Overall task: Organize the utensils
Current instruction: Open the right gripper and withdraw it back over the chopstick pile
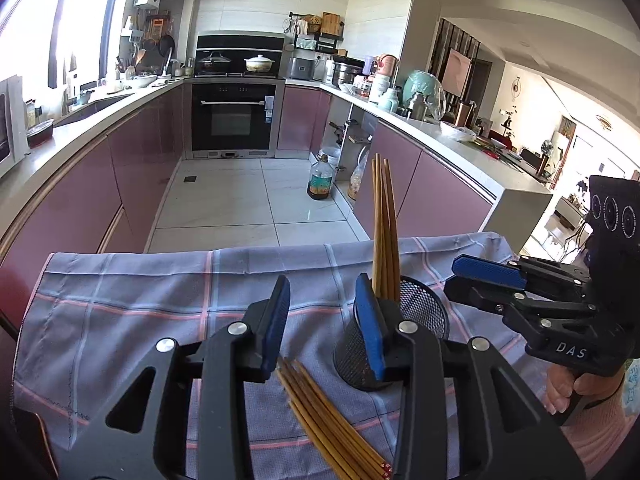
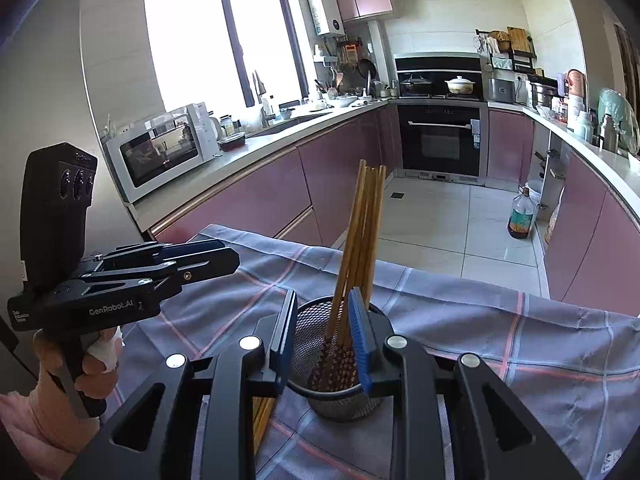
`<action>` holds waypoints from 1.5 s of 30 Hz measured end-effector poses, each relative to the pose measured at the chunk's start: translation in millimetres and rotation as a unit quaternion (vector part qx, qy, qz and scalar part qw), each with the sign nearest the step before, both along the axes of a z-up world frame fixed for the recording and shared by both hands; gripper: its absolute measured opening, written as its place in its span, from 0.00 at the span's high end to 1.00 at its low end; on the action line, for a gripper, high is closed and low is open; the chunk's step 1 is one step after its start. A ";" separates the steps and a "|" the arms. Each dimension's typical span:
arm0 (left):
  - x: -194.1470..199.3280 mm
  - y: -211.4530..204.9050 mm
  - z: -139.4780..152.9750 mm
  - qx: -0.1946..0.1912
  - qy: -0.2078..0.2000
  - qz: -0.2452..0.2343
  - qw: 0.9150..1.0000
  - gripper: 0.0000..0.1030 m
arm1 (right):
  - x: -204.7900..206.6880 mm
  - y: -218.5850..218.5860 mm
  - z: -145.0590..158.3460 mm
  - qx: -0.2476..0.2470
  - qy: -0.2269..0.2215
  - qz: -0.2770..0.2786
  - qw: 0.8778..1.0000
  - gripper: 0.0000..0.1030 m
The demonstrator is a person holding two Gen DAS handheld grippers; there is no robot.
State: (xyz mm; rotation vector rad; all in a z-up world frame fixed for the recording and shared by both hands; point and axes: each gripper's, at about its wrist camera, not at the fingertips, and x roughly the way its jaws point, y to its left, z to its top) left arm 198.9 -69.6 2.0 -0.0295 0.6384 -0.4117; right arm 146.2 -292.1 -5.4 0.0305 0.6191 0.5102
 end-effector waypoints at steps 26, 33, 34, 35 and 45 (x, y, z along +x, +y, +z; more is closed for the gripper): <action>-64.0 27.0 -117.1 0.054 0.107 0.009 0.993 0.58 | -35.9 49.7 -99.2 -0.038 0.127 0.056 0.990 0.75; -69.4 20.6 -127.4 0.059 0.120 0.004 0.991 0.59 | -36.7 52.5 -108.9 -0.040 0.137 0.048 0.988 0.75; -70.0 19.7 -128.4 0.059 0.122 0.003 0.991 0.58 | -36.6 52.5 -110.3 -0.041 0.138 0.048 0.988 0.75; -70.4 18.7 -129.6 0.061 0.124 0.003 0.990 0.59 | -36.9 52.9 -111.1 -0.042 0.139 0.047 0.988 0.75; -69.6 11.0 -139.0 0.071 0.135 -0.004 0.988 0.58 | -38.1 57.4 -116.1 -0.057 0.137 0.044 0.988 0.75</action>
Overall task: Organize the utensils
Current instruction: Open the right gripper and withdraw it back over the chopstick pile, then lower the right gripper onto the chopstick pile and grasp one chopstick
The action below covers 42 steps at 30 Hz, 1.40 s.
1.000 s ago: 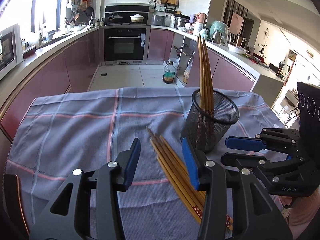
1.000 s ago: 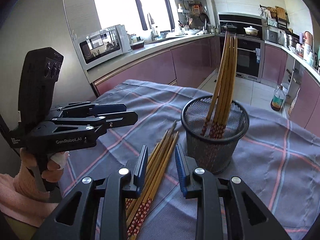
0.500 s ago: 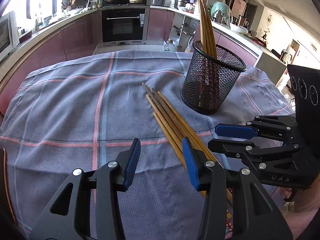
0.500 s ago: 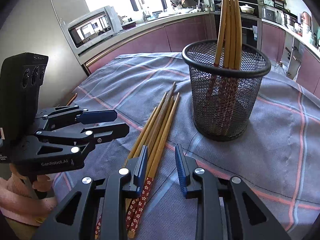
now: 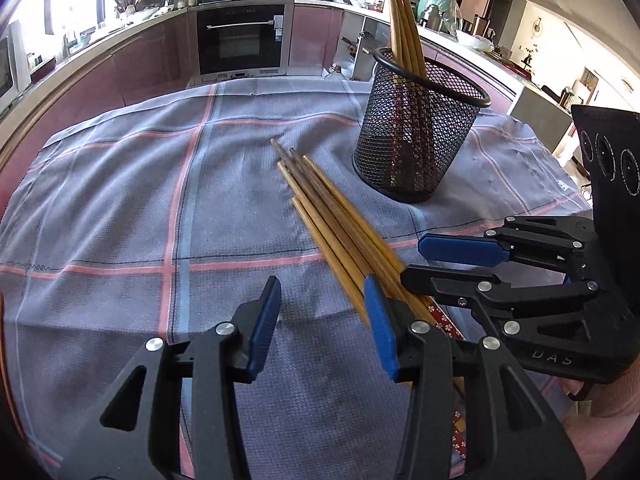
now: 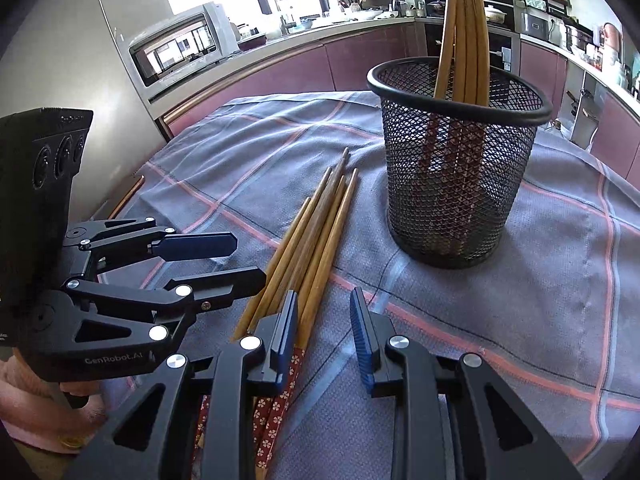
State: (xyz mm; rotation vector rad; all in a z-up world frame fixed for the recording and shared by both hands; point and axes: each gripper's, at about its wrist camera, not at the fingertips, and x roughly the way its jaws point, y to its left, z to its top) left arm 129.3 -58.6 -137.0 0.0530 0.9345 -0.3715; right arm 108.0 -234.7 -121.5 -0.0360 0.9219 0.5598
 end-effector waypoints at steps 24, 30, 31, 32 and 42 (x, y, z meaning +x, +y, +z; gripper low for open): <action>-0.5 1.5 -6.8 0.033 -0.002 -0.019 0.999 0.69 | 4.1 -2.2 -2.1 -0.024 -0.004 -0.008 1.000 0.77; 4.2 6.9 -7.2 0.032 -0.002 -0.016 0.999 0.81 | 10.4 7.2 -2.4 -0.037 -0.013 -0.007 0.999 0.77; 5.7 8.1 -7.0 0.030 -0.001 -0.015 0.999 0.83 | 11.9 8.6 -2.6 -0.037 -0.013 -0.007 0.999 0.77; 7.0 9.4 -7.0 0.027 0.001 -0.014 1.000 0.84 | 13.4 9.7 -3.0 -0.037 -0.014 -0.007 0.999 0.76; 10.9 12.8 -8.1 0.028 0.003 -0.001 1.000 0.82 | 24.5 21.7 -3.9 -0.055 -0.027 -0.008 0.998 0.79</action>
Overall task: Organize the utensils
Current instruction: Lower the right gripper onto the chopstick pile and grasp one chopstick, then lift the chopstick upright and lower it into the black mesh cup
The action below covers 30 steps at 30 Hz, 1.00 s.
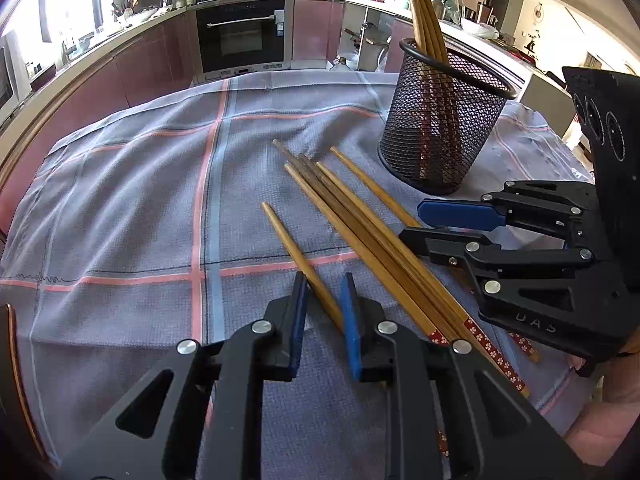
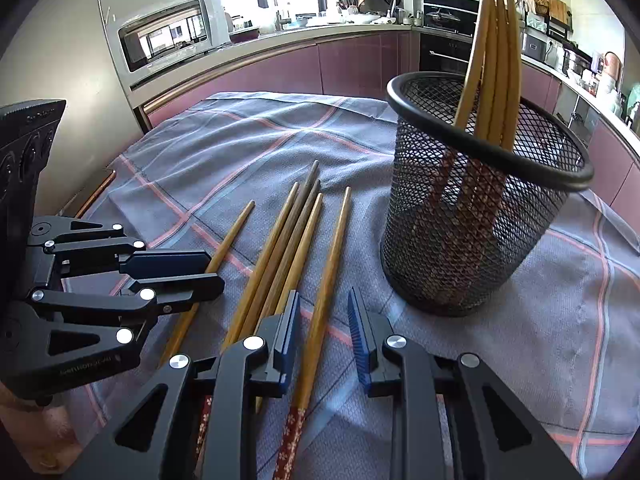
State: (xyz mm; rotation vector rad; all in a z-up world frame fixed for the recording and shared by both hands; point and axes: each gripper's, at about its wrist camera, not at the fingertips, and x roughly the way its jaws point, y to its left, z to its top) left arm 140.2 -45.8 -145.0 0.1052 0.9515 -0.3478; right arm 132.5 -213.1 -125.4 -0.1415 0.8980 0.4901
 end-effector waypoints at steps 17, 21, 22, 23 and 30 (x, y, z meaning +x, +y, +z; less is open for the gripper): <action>3.3 2.2 0.6 -0.005 0.003 0.037 0.999 0.93 | -1.7 -6.5 1.3 0.025 0.008 -0.005 1.000 0.94; 2.5 5.4 3.0 -0.011 0.003 0.039 0.999 0.93 | -5.3 -11.5 6.9 0.036 0.005 -0.004 0.999 0.94; 1.7 6.2 4.6 -0.013 0.001 0.039 0.999 0.93 | -7.0 -13.3 9.3 0.038 0.001 -0.004 0.999 0.94; 0.8 7.0 6.1 -0.015 0.001 0.038 0.999 0.93 | -8.2 -14.6 11.4 0.040 -0.002 -0.003 0.999 0.94; -6.8 12.7 20.6 -0.035 -0.012 0.034 0.999 0.93 | -18.2 -20.3 27.0 0.064 -0.016 0.008 0.998 0.94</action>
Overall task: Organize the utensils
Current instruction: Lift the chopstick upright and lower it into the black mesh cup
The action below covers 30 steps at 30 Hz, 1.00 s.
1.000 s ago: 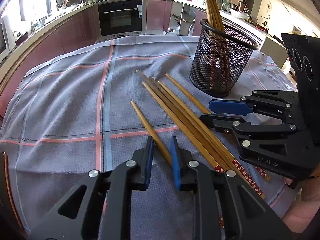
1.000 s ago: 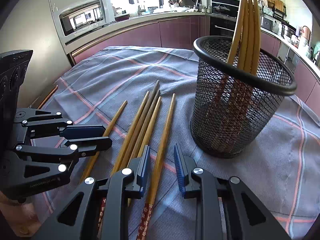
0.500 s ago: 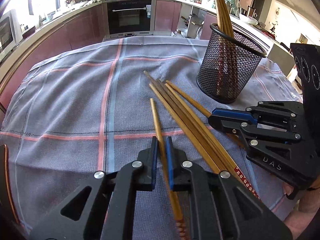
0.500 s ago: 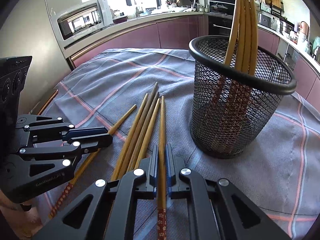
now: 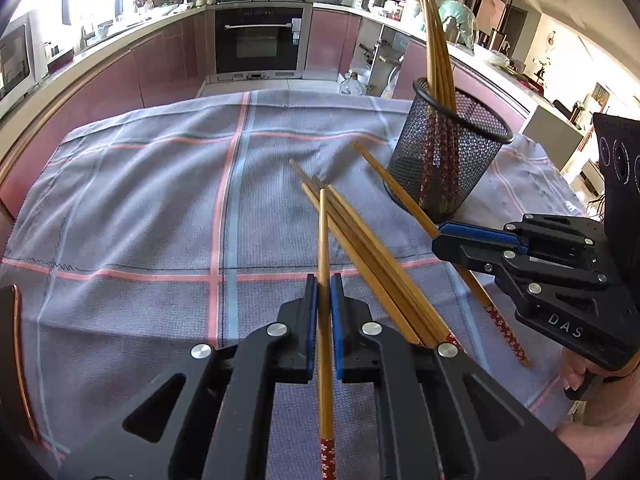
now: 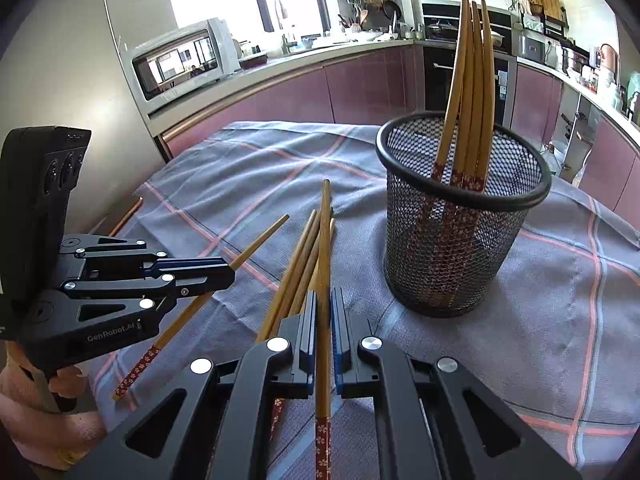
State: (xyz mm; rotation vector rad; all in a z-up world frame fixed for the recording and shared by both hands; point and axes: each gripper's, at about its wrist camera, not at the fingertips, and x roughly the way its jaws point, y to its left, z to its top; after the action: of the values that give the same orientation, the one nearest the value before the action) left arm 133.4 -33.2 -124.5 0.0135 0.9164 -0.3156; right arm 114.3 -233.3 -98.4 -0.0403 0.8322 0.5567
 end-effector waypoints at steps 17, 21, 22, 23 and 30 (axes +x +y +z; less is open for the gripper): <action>-26.4 14.5 70.6 -0.093 -0.058 -0.038 0.993 0.93 | -23.1 -34.8 53.7 0.068 -0.065 -0.010 0.995 0.95; -33.3 16.5 86.9 -0.102 -0.078 -0.043 0.991 0.93 | -24.4 -41.4 62.4 0.076 -0.080 -0.018 0.994 0.95; -35.1 17.0 90.6 -0.104 -0.083 -0.044 0.990 0.93 | -24.5 -42.9 64.6 0.079 -0.083 -0.019 0.993 0.95; -36.2 17.6 93.8 -0.107 -0.086 -0.047 0.989 0.93 | -24.5 -44.8 66.5 0.080 -0.086 -0.020 0.993 0.95; -44.5 21.7 118.8 -0.124 -0.115 -0.051 0.984 0.93 | -23.6 -56.3 80.2 0.089 -0.107 -0.027 0.990 0.95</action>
State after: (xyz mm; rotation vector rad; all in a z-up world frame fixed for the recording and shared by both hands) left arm 88.9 -11.5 -5.6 -0.1312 0.6433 -0.5118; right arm 90.7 -289.6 -18.2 0.0855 0.5710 0.5625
